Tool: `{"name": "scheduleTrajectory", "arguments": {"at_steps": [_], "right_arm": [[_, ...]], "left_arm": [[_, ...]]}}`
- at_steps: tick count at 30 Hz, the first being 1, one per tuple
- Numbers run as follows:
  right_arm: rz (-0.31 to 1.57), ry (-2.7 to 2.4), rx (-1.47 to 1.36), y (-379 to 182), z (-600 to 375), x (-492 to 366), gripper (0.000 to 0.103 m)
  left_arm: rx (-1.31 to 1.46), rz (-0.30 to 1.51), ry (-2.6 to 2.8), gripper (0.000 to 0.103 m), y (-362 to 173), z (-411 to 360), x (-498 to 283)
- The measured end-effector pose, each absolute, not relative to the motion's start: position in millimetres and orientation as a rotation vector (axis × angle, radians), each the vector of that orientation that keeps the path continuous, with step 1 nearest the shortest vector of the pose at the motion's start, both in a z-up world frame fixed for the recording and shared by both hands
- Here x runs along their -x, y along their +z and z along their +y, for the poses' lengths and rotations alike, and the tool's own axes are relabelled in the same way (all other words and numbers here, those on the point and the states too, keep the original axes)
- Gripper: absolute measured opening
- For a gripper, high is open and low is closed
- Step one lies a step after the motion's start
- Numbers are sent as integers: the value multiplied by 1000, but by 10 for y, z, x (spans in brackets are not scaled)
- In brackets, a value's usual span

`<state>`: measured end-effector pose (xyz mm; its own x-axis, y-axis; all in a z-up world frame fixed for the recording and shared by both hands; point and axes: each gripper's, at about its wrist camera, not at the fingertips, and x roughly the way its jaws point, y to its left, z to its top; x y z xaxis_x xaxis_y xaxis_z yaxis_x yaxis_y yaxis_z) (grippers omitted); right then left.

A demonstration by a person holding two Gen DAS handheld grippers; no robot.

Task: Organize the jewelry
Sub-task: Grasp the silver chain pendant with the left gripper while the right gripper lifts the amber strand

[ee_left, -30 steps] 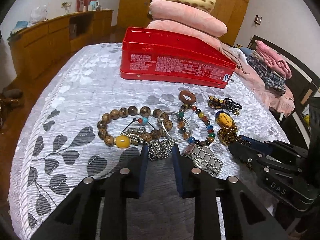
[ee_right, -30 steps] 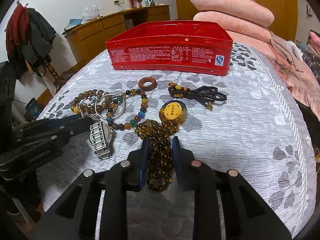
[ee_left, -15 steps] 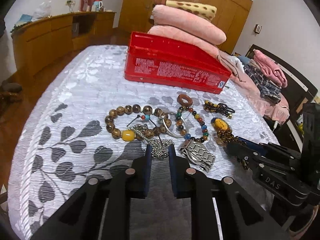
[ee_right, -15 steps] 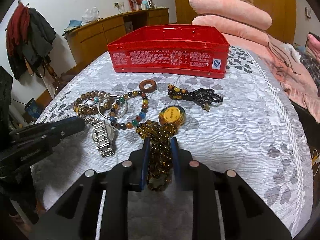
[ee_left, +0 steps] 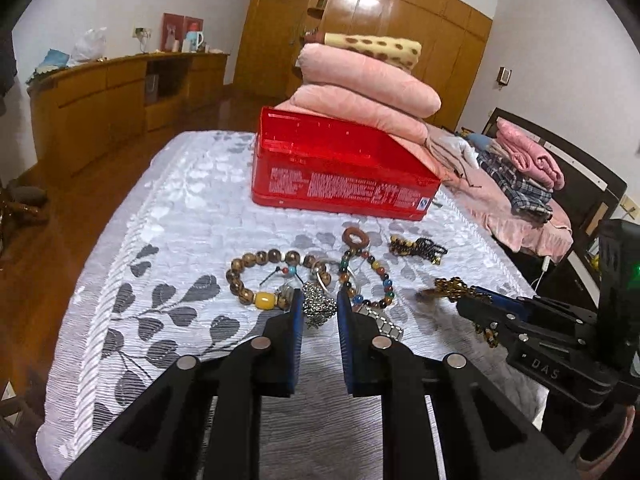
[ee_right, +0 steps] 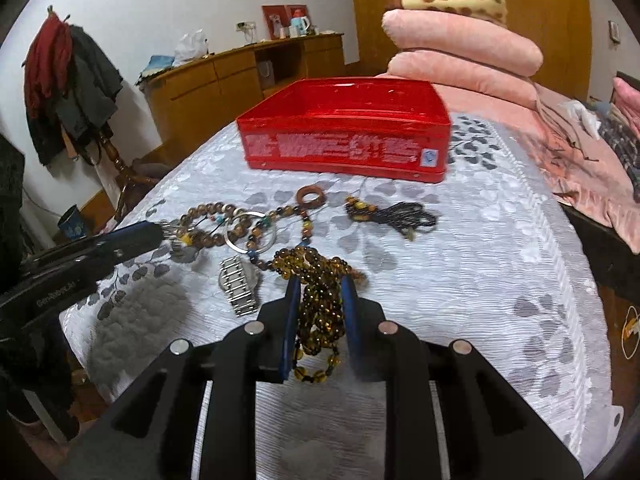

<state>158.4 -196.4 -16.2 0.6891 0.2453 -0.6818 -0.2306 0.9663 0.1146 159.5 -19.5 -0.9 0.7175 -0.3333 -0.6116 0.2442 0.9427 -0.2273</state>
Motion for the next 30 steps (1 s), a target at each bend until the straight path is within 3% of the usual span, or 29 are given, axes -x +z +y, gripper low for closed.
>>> {"name": "scheduleTrajectory", "arguments": {"at_steps": [13, 16, 18, 23, 25, 27, 30], "right_arm": [[825, 265, 8, -252, -2003, -1579, 20], [860, 286, 5, -342, -1937, -1584, 24], [868, 284, 11, -364, -1914, -1591, 31], [905, 279, 9, -463, -1886, -1670, 36], [904, 277, 7, -491, -1878, -1690, 34], [900, 286, 11, -492, -1867, -1690, 24], [897, 290, 11, -479, -1864, -1683, 21]], "left_arm": [[136, 702, -313, 17, -20, -133, -1564], [138, 717, -307, 17, -63, -120, -1561], [140, 726, -305, 16, -93, -113, -1564], [142, 751, -310, 17, -179, -134, -1592], [142, 763, -314, 16, -216, -146, -1610], [144, 771, -315, 17, -241, -147, -1620], [145, 769, -318, 17, -237, -148, -1611]]}}
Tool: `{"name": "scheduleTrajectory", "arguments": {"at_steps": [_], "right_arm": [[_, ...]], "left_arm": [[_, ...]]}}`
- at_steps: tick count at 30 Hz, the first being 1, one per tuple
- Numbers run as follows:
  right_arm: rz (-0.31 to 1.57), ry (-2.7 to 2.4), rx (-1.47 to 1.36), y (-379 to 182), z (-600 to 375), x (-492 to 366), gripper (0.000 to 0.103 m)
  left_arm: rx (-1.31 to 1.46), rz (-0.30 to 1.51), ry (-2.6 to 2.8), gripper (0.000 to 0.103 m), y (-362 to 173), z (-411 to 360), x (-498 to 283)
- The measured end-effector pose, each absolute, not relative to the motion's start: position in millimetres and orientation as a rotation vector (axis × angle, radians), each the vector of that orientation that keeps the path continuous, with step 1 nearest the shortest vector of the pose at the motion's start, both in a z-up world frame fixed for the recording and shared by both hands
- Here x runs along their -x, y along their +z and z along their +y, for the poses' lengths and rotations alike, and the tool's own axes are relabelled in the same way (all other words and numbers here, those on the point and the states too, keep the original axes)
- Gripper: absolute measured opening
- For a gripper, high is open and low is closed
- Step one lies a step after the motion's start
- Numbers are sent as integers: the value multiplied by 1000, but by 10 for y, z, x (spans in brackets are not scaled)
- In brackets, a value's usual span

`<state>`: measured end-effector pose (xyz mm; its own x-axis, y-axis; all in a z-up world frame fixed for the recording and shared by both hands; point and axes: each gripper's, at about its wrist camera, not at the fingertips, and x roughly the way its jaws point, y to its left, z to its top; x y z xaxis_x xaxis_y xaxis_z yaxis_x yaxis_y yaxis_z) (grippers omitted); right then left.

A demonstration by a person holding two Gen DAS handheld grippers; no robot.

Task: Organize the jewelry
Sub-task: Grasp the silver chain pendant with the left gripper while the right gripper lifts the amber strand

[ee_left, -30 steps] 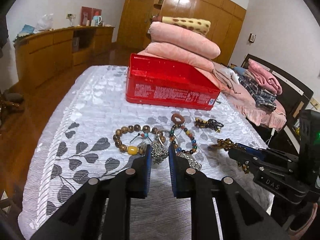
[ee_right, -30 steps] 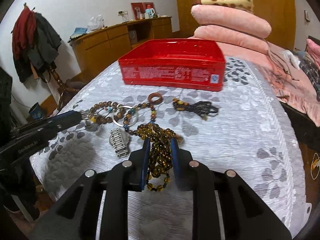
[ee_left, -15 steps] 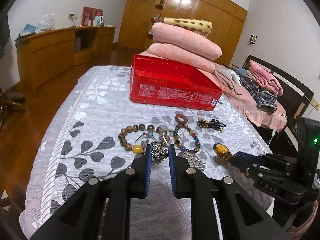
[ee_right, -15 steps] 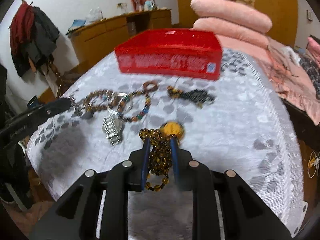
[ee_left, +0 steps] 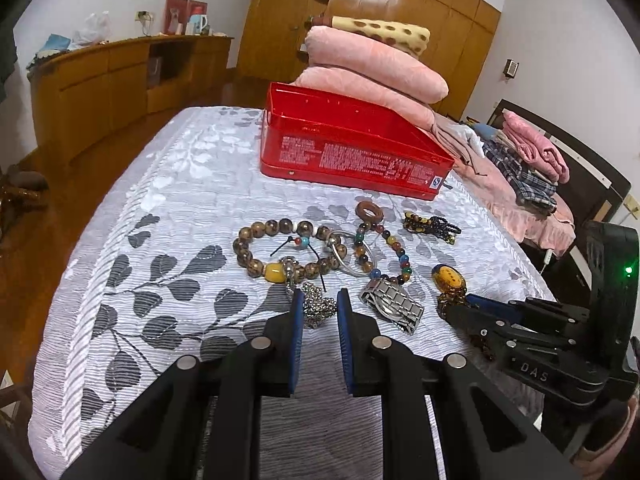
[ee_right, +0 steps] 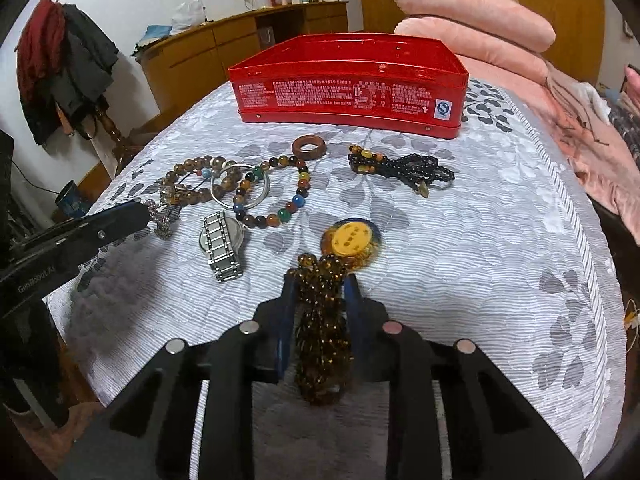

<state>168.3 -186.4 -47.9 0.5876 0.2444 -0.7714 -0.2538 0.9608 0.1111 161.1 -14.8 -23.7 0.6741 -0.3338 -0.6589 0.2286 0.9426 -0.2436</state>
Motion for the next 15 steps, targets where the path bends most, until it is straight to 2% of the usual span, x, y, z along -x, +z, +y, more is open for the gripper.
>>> {"name": "scheduleTrajectory", "arguments": {"at_steps": [15], "right_arm": [[764, 273, -11, -9, -2009, -1711, 19]], "left_arm": [[169, 621, -332, 17, 286, -74, -1683]]}}
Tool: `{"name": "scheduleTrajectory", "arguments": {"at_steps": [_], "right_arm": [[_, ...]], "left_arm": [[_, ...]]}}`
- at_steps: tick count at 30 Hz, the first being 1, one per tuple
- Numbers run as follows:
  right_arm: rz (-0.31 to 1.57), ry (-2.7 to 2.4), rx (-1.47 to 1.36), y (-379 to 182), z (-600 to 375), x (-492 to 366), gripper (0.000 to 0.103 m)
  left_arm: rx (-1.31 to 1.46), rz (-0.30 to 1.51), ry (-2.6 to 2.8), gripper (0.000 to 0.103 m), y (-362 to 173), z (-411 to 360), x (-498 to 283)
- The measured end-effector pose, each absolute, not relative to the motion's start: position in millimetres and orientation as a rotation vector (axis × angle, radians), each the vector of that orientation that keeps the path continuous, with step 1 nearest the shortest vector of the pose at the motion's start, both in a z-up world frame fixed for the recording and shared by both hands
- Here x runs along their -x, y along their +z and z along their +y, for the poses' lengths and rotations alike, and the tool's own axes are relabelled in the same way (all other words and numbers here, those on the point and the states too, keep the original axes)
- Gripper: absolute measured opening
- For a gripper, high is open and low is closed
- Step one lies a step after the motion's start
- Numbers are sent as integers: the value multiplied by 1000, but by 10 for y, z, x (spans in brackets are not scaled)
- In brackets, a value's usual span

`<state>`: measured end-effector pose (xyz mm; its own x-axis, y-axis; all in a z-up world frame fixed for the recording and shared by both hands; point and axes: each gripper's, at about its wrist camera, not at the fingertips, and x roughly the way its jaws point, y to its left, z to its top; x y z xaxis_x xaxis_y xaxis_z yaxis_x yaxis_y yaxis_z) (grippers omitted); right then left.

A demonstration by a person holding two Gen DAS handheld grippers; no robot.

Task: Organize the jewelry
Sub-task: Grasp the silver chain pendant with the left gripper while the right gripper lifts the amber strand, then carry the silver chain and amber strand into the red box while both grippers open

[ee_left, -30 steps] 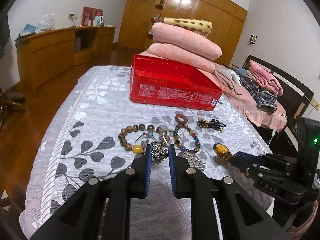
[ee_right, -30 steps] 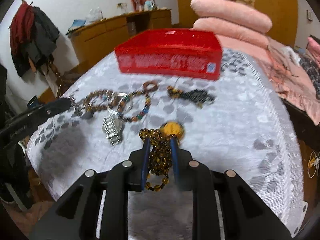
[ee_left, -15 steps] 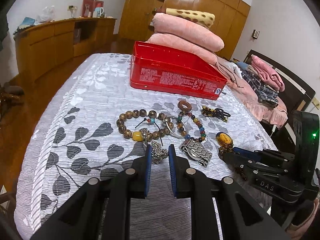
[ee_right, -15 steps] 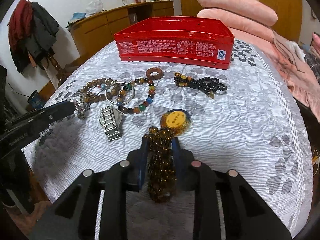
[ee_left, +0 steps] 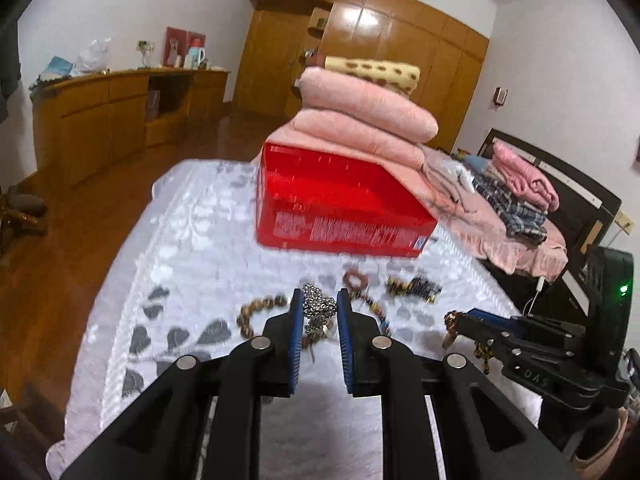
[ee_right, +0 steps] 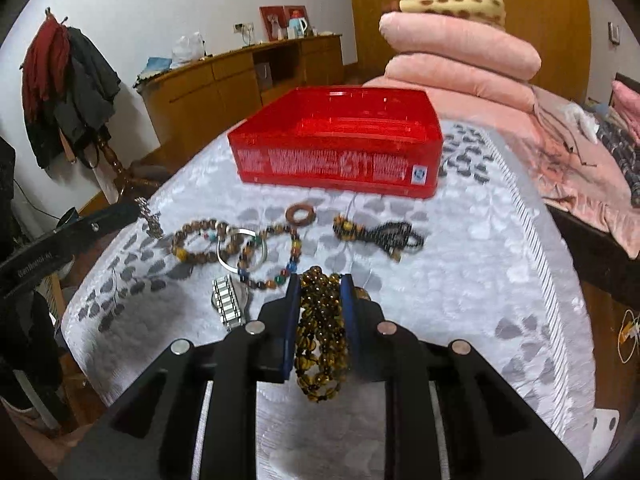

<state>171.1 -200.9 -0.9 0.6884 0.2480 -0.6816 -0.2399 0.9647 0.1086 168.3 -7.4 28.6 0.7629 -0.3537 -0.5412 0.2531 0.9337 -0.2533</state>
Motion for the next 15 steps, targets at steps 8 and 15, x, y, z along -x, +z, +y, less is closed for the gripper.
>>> {"name": "scheduleTrajectory", "arguments": {"at_steps": [8, 15], "right_arm": [[731, 283, -24, 149, -2046, -1844, 17], [701, 288, -26, 288, -2069, -1984, 17]], "left_arm": [[178, 576, -357, 17, 495, -149, -1802], [190, 557, -374, 16, 581, -216, -1963]]}}
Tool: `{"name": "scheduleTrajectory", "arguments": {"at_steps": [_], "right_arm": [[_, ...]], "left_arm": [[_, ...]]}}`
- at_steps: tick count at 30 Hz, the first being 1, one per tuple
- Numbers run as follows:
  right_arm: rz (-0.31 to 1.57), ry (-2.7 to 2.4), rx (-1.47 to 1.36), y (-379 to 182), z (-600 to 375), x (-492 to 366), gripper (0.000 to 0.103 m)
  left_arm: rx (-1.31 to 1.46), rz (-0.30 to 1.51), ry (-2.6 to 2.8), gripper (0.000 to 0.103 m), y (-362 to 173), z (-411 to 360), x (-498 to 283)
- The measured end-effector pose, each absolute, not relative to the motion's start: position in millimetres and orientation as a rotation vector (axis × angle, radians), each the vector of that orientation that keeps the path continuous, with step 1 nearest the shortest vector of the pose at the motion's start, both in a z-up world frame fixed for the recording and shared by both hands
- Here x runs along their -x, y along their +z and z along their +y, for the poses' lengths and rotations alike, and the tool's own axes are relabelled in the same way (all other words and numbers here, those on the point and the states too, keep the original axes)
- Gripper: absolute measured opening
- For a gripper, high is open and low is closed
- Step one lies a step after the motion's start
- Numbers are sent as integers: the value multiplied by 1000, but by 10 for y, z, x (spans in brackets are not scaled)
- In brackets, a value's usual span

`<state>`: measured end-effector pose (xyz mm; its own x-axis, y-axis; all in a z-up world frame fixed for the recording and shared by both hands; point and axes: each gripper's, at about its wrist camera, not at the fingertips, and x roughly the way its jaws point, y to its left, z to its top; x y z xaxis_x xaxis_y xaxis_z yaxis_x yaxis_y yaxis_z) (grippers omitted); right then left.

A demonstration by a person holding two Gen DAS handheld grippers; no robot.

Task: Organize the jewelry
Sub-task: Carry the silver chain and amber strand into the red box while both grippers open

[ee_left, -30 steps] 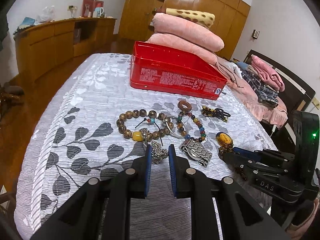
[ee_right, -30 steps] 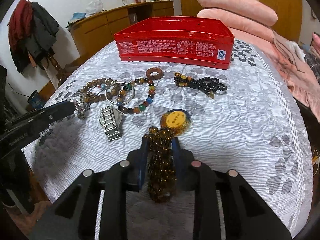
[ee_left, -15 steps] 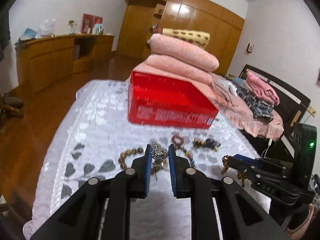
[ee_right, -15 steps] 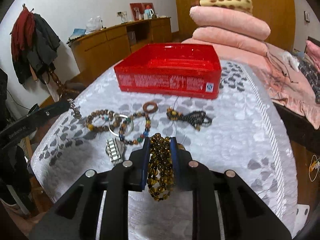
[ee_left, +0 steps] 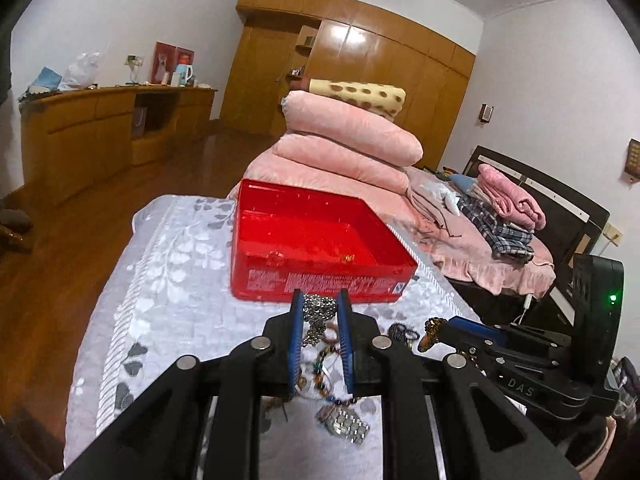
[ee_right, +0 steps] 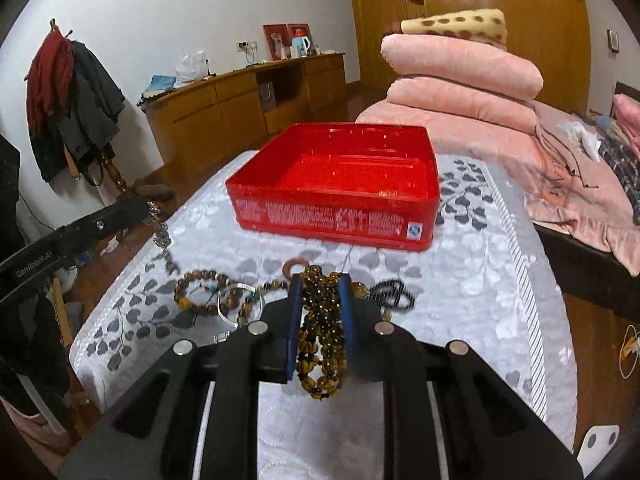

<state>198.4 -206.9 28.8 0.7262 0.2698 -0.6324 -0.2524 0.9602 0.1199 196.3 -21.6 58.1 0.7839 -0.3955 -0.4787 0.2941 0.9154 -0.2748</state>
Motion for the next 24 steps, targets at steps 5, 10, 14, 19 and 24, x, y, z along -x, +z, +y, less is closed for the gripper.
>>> {"name": "scheduleTrajectory", "arguments": {"at_steps": [5, 10, 14, 19, 24], "right_arm": [[682, 279, -42, 406, -2132, -2185, 17], [655, 271, -71, 544, -2183, -2397, 17], [640, 268, -100, 625, -2200, -2589, 17], [648, 267, -125, 633, -2190, -2852, 17], [655, 273, -143, 616, -2174, -3105, 17]], "left_arm": [[188, 544, -369, 16, 659, -295, -2177], [197, 535, -369, 16, 739, -347, -2409], [201, 534, -360, 16, 779, -397, -2622], [196, 534, -347, 16, 815, -454, -2907], [200, 555, -339, 16, 777, -505, -3206]]}}
